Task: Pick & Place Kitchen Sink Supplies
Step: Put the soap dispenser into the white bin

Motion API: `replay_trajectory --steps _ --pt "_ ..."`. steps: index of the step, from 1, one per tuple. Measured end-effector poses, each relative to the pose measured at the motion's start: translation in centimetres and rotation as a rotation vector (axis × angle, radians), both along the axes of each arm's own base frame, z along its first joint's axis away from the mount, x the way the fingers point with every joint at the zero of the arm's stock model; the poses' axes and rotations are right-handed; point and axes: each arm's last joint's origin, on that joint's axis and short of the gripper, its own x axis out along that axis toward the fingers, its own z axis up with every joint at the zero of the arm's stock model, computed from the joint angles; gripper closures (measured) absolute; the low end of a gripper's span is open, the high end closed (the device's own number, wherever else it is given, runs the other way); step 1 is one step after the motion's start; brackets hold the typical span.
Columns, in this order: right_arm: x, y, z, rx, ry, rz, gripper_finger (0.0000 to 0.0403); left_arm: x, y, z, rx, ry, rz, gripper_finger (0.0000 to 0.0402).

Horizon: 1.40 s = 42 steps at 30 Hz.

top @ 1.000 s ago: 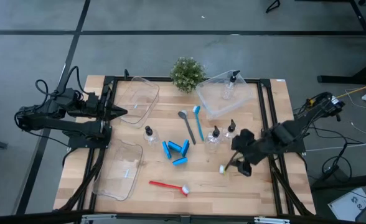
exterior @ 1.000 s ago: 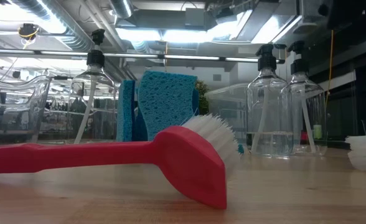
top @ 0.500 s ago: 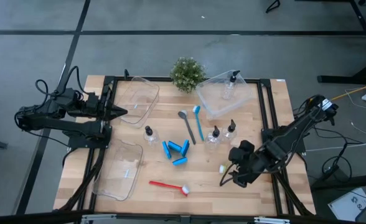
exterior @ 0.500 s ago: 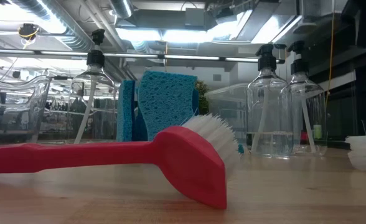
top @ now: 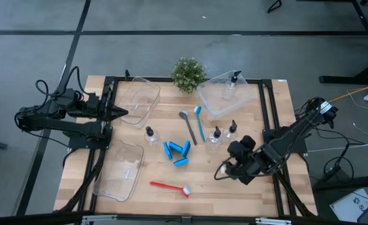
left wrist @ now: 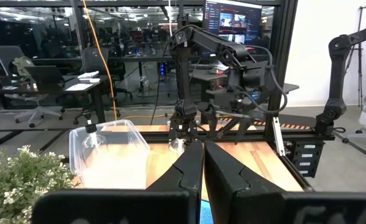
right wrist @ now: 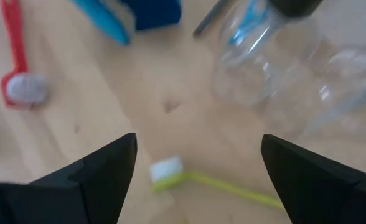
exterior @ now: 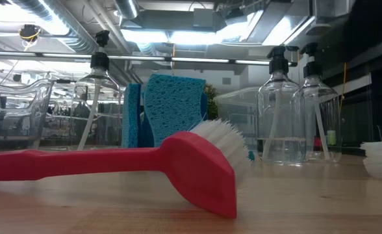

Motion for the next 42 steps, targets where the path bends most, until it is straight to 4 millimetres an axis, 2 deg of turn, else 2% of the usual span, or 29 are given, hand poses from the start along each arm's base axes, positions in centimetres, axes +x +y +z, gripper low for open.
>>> replay_trajectory --steps 18,23,29,36,42 --pt "0.9 -2.4 0.8 -0.375 -0.227 -0.196 0.0063 0.0 0.0 0.0 0.000 0.000 0.000 0.0389" --pt "0.4 -2.9 -0.5 -0.436 -0.254 -0.244 0.0063 0.0 0.0 0.0 0.000 0.000 0.000 0.0393" --pt "-0.2 -3.3 -2.3 -0.432 -0.280 -0.307 0.0063 0.0 0.0 0.0 0.000 0.000 0.000 0.0391" --pt "0.0 -2.3 -0.9 -0.398 -0.314 -0.270 0.0063 0.0 0.0 0.0 0.000 0.000 0.000 0.0390" --pt "0.0 -1.4 -0.8 -0.363 -0.324 -0.229 0.0063 0.0 0.0 0.0 0.000 0.000 0.000 0.0389"
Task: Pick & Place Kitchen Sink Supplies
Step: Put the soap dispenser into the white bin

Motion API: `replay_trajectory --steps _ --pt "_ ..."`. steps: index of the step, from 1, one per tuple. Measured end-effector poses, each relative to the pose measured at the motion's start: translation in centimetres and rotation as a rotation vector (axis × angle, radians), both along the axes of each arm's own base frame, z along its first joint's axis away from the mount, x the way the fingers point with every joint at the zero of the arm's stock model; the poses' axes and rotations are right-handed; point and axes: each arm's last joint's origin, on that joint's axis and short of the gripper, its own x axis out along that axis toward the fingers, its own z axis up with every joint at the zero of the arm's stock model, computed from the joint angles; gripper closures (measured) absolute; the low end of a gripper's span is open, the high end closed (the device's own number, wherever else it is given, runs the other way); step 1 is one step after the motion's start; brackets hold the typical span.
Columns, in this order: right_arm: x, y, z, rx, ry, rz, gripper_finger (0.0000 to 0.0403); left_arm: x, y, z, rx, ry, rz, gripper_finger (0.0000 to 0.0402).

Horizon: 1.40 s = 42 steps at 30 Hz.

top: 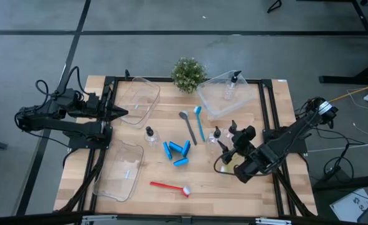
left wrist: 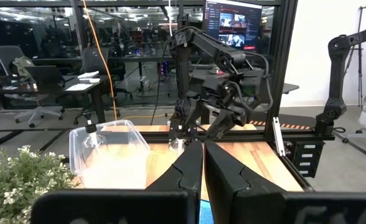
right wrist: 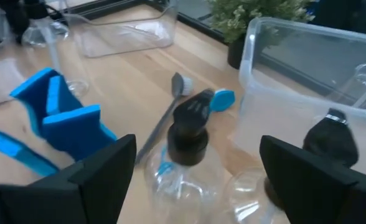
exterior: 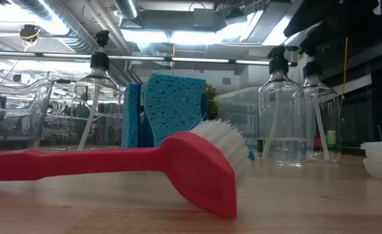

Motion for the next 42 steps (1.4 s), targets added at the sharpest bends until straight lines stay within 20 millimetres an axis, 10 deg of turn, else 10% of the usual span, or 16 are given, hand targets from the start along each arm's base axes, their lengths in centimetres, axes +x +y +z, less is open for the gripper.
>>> replay_trajectory --steps 19,42 --pt "-4.7 2.0 1.3 -0.025 -0.069 0.118 0.0063 0.0 0.0 0.0 0.000 0.000 0.000 0.0389" --pt "-5.1 -1.3 -4.0 -0.091 0.000 -0.025 0.0064 0.0 0.0 0.0 0.000 0.000 0.000 0.0389"
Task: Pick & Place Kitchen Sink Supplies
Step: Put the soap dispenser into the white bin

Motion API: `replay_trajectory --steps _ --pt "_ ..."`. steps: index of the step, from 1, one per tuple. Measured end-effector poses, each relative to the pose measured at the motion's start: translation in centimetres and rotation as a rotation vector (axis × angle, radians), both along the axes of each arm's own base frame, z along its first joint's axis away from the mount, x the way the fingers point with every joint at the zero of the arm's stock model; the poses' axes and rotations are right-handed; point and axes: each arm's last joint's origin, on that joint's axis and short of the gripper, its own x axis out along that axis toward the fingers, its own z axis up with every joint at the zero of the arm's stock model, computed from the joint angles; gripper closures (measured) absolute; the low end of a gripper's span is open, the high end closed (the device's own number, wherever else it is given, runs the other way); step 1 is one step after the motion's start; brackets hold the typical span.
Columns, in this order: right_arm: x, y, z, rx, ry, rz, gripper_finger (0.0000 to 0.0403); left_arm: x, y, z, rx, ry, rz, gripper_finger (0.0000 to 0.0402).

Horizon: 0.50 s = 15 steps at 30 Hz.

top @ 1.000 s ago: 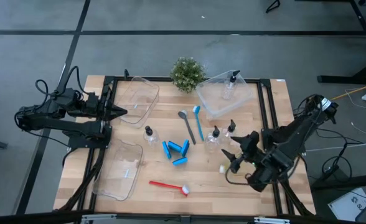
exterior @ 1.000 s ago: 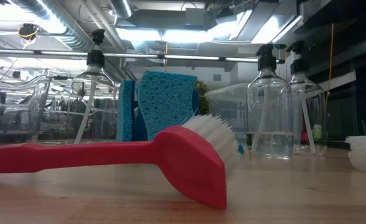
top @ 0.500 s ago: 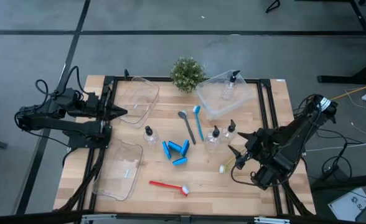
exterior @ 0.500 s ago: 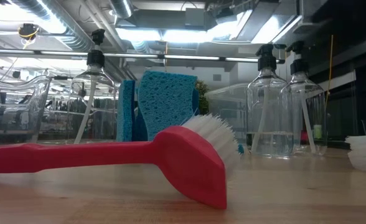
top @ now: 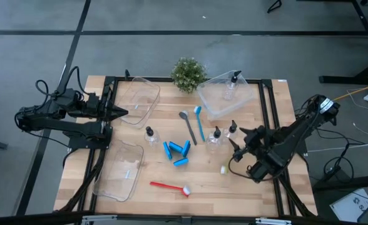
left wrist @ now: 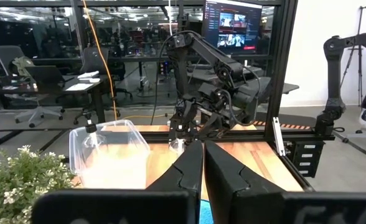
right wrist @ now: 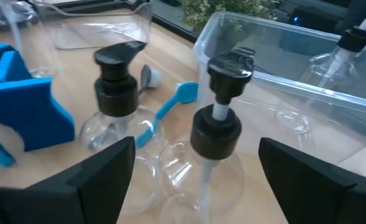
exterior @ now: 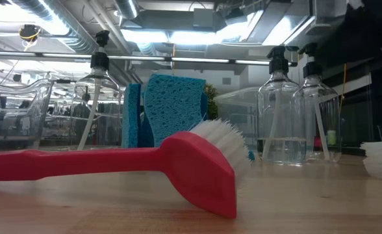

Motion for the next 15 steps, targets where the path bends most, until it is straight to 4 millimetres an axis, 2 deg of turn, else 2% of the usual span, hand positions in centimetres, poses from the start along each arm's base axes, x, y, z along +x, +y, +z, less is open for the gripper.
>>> replay_trajectory --steps 15 --pt "1.8 -1.8 -0.3 -0.014 0.024 -0.086 0.0063 0.0 0.0 0.0 0.000 0.000 0.000 0.0390"
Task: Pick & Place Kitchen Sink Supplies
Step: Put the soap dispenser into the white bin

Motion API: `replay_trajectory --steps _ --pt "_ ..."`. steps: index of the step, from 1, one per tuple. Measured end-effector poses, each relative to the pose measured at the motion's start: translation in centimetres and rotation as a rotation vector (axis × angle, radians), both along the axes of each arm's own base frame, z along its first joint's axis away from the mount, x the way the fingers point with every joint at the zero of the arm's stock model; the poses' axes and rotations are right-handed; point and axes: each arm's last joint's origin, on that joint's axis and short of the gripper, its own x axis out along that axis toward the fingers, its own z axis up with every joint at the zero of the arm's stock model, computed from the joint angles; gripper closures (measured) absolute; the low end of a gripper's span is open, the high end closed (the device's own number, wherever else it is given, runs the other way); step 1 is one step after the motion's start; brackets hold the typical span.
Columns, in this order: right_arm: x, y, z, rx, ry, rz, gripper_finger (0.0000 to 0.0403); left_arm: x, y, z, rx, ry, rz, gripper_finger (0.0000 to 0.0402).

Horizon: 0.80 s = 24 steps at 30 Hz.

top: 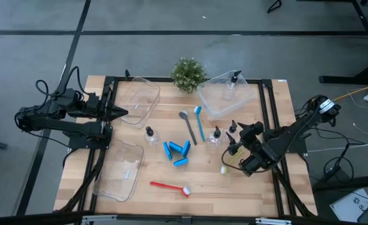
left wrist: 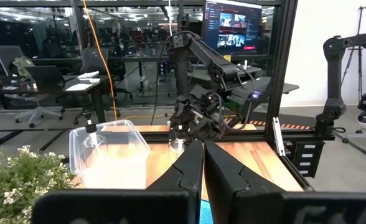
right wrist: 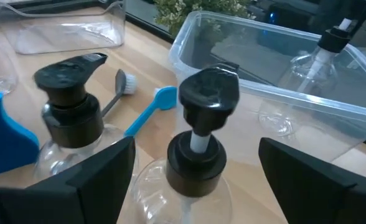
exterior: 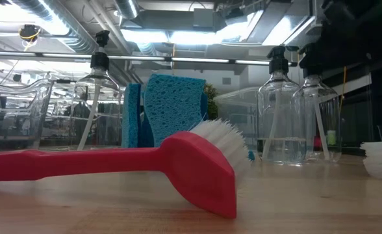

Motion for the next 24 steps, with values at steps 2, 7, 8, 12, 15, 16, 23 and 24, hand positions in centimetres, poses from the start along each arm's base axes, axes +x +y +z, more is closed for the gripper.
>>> replay_trajectory --steps 2,7,8,12,15,16,23,24 --pt "0.24 -0.18 -0.03 0.008 0.012 -0.006 0.0063 0.00 0.00 0.00 0.000 0.000 0.000 0.0389" --pt "0.57 -0.68 -0.15 0.052 0.030 -0.038 0.0063 0.00 0.00 0.00 0.000 0.000 -0.001 0.0391" --pt "0.63 -0.73 -0.17 0.059 0.031 -0.042 0.0064 -0.01 0.00 0.00 0.000 0.000 0.000 0.0391" --pt "0.75 -0.77 -0.20 0.076 0.030 -0.046 0.0086 0.00 0.00 0.00 0.000 0.000 0.000 0.0389" --pt "0.76 -0.77 -0.20 0.076 0.030 -0.046 0.0123 0.00 0.00 0.00 0.000 0.000 0.000 0.0389" --pt "0.76 -0.77 -0.20 0.076 0.030 -0.046 0.0138 0.00 0.00 0.00 0.000 0.000 0.000 0.0390" --pt "0.77 -0.78 -0.21 0.077 0.030 -0.047 0.0256 -0.01 0.00 0.00 0.000 0.000 0.000 0.0393" --pt "0.80 -0.83 -0.20 0.073 0.028 -0.049 0.0267 0.00 0.00 0.00 0.000 0.000 0.000 0.0392"
